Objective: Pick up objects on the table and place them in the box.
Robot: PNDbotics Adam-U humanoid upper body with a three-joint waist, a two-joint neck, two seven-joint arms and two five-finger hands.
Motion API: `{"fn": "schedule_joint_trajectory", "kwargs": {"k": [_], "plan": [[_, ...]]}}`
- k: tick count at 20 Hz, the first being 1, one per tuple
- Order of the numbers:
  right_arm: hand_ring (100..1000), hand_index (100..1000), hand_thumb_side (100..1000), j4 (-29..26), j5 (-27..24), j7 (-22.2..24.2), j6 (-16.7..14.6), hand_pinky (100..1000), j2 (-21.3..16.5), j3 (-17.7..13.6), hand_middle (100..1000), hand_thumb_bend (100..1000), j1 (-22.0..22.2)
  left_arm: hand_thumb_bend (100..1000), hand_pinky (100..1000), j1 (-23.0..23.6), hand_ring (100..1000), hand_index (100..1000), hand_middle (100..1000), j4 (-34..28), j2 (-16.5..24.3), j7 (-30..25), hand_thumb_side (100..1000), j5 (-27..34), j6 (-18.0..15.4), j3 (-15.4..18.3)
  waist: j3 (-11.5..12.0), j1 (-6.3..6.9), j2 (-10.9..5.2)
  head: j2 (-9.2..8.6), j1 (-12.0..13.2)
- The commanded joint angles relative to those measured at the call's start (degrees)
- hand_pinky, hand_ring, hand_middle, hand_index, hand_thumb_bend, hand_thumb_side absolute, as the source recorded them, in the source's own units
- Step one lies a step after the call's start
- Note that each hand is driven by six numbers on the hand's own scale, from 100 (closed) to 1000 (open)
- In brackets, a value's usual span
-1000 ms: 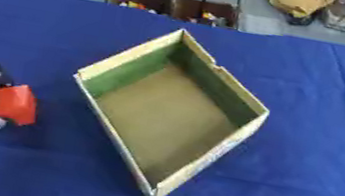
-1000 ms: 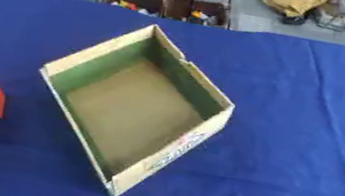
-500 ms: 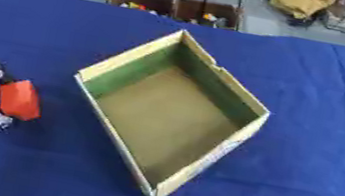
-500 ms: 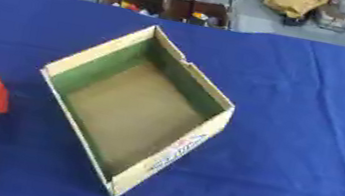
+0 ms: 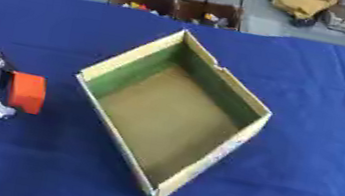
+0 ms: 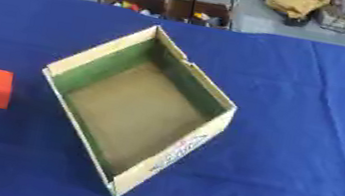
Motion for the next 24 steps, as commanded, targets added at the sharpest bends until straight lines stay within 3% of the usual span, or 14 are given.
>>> {"fn": "schedule_joint_trajectory", "kwargs": {"k": [1, 11, 24], "plan": [[703, 733, 655, -1.0, -0.4, -0.4, -0.2, 757, -0.9, -0.5, 754, 100, -0.2, 100, 208, -1.2, 477, 641, 551, -3.0, 2.7, -0.2, 472, 0.8, 0.7, 1.9, 0.1, 0.26, -1.17, -0.01, -0.1], [704, 735, 652, -1.0, -0.4, -0.6, -0.2, 757, -1.1, -0.5, 754, 100, 0.0, 100, 172, -2.9, 457, 595, 501, -7.7, 3.0, -0.2, 444, 3.4, 2.7, 4.7, 0.2, 0.60, -1.71, 0.14, -0.1], [704, 737, 651, -1.0, -0.4, -0.5, 0.0, 757, -1.3, -0.4, 754, 100, 0.4, 100, 152, -7.0, 448, 576, 480, -14.9, 3.3, 0.0, 433, 2.1, 3.0, 6.9, 0.1, 1.03, -2.37, 0.52, -0.3]]}}
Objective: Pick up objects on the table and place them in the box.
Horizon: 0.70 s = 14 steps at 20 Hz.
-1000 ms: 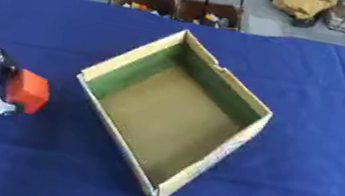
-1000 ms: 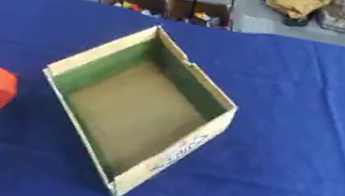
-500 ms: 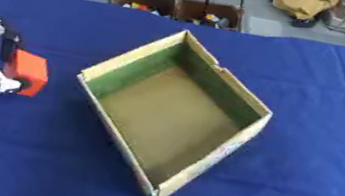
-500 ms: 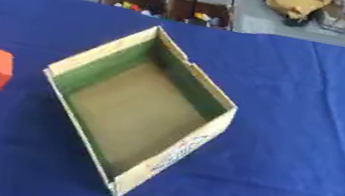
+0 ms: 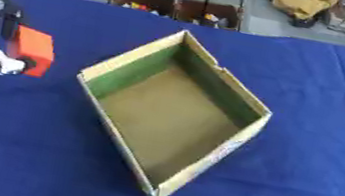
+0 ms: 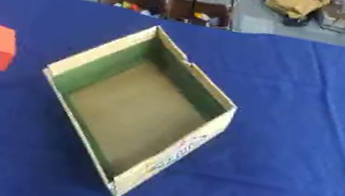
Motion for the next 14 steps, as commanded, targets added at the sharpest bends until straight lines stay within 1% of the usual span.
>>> {"fn": "schedule_joint_trajectory", "kwargs": {"k": [1, 4, 7, 11, 14], "plan": [[704, 737, 651, -1.0, -0.5, -0.3, 0.0, 757, -1.3, -0.2, 754, 100, -0.2, 100, 149, -2.6, 445, 573, 476, -2.9, 2.1, 0.3, 433, 0.2, -0.1, 1.3, 0.0, 1.09, -2.38, 0.54, 0.0], [704, 737, 651, -1.0, -0.5, -0.2, 0.0, 757, -1.3, -0.1, 754, 100, -0.2, 100, 144, -5.9, 440, 565, 467, -4.5, 0.9, 0.1, 432, 1.4, -0.3, 0.7, -0.4, 1.27, -2.69, 0.65, 0.2], [704, 737, 650, -1.0, -0.7, 0.0, 0.0, 757, -1.3, 0.0, 754, 100, -0.2, 100, 139, -10.1, 433, 555, 457, -5.3, -1.3, -0.5, 432, 2.8, -0.5, -0.4, -0.9, 1.50, -2.93, 0.68, 0.5], [704, 737, 647, -1.0, -0.9, 0.2, 0.0, 757, -1.2, 0.2, 754, 100, -0.3, 100, 136, -14.9, 432, 549, 451, -4.8, -4.5, -1.8, 433, 4.0, -1.1, -2.5, -1.5, 1.82, -3.14, 0.73, 1.0], [704, 738, 646, -1.0, -1.1, 0.4, -0.1, 757, -1.2, 0.4, 754, 100, -0.4, 100, 135, -17.7, 431, 548, 449, -3.5, -7.0, -2.8, 435, 3.9, -1.7, -4.3, -1.8, 2.02, -3.22, 0.75, 1.3]]}}
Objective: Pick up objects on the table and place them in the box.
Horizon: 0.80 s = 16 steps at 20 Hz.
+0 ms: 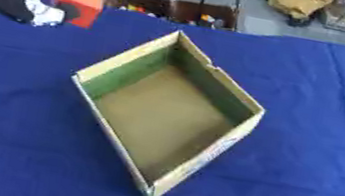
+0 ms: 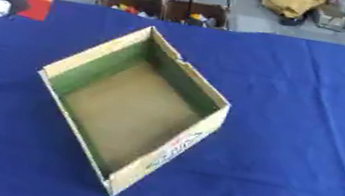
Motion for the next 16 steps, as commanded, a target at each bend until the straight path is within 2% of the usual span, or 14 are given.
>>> {"fn": "schedule_joint_trajectory", "kwargs": {"k": [1, 8, 16], "plan": [[704, 738, 645, -1.0, -0.9, 0.2, -0.2, 757, -1.1, 0.0, 754, 100, -0.7, 100, 134, -2.8, 430, 547, 447, 1.0, -1.5, -1.1, 435, 0.1, -0.5, -1.3, -0.3, 0.91, -2.36, 0.25, 0.6], [704, 738, 642, -1.0, -1.3, 0.6, -0.2, 758, -0.6, 0.2, 755, 100, -1.2, 100, 130, -5.9, 426, 539, 440, 7.7, -8.5, -1.6, 437, -2.0, -1.4, -4.9, -1.4, 0.96, -1.97, -0.08, 1.3], [704, 737, 628, -1.0, -1.6, 0.6, -0.3, 758, 0.0, 0.2, 756, 100, -1.9, 100, 129, -5.6, 425, 534, 436, 17.1, -16.7, 1.8, 440, -7.8, -2.3, -8.0, -2.1, 0.73, -1.11, -0.69, 1.9]]}}
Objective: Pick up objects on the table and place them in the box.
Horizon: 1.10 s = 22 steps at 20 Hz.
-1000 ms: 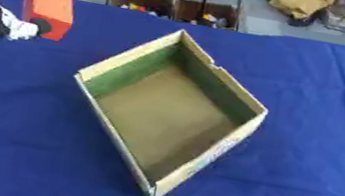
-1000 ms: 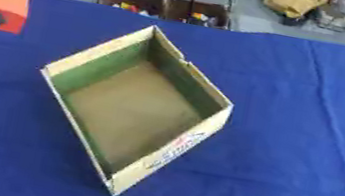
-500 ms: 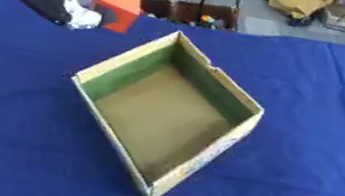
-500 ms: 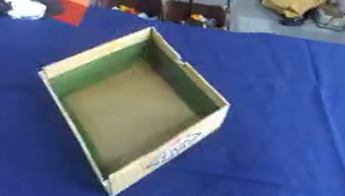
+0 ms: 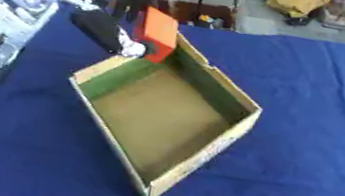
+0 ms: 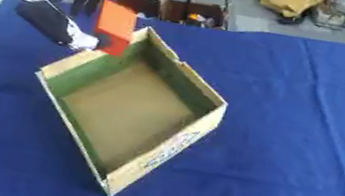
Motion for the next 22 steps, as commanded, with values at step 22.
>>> {"fn": "schedule_joint_trajectory", "kwargs": {"k": [22], "plan": [[704, 738, 633, -1.0, -0.4, -0.1, 0.0, 760, 0.2, -0.2, 756, 100, -1.6, 100, 250, 1.8, 494, 662, 542, 16.3, -10.8, 6.2, 449, -14.4, -3.9, -3.5, -0.3, 0.11, -0.27, -1.44, 0.4]]}}
